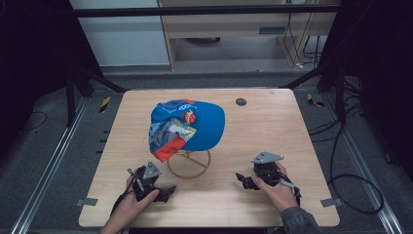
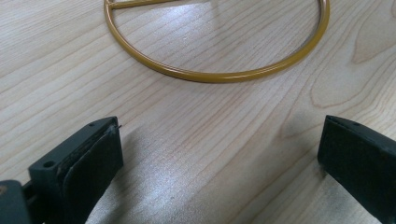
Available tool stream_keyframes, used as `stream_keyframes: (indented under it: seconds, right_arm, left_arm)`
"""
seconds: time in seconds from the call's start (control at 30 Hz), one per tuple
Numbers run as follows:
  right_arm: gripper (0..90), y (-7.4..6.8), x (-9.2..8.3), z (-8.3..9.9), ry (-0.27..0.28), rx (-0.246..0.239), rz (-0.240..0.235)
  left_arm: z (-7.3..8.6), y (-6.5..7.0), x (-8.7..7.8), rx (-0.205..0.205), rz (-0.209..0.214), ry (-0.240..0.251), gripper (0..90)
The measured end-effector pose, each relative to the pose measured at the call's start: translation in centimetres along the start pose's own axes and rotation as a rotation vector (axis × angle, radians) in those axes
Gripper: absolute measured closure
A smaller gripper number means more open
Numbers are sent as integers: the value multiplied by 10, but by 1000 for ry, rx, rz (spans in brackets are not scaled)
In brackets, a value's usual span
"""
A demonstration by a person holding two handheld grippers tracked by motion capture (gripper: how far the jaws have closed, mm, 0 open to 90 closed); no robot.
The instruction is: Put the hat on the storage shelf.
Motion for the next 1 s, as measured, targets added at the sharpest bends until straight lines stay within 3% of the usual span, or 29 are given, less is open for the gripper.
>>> stream_keyframes:
  seconds: [0.57,0.73,1.0]
  right_arm:
    - [93,-5,18,12,-46,36,20]
    - [78,-5,20,15,-70,-5,57]
    - [70,-5,21,15,-74,5,62]
  left_arm:
    - [0,0,0,0,0,0,0]
    - [0,0,0,0,0,0,0]
    - [0,0,0,0,0,0,0]
Point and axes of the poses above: each handheld gripper's, and its own axes: x roughly forward along the jaws, z roughly out of its underside, y roughly to its right, the point moved 7 cm from there along x, roughly forward along the jaws, and after that the axes turned 7 degrees about -x, right-handed, at the moved point
